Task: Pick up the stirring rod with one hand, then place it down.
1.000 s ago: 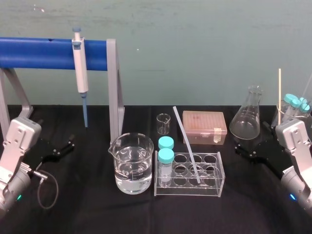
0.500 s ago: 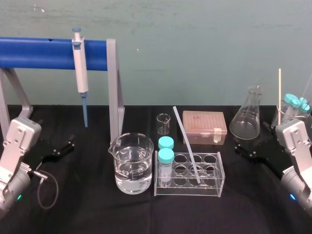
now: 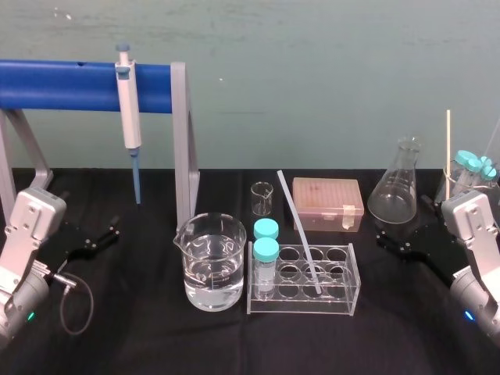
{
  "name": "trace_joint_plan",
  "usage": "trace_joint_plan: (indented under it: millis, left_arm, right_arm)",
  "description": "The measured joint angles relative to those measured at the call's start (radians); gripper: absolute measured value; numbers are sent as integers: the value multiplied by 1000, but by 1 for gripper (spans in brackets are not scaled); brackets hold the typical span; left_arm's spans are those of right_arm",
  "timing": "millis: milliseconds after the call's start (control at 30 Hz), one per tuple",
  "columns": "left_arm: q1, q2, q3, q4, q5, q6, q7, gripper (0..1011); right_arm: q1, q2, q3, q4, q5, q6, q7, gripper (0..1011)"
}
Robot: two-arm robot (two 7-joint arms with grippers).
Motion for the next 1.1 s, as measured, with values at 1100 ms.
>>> trace_joint_plan:
  millis: [1100]
  left_arm:
    - [0, 0, 0, 0, 0, 0, 0, 1000]
  right_arm:
    - [164, -127, 80, -74, 395, 260, 419, 1004]
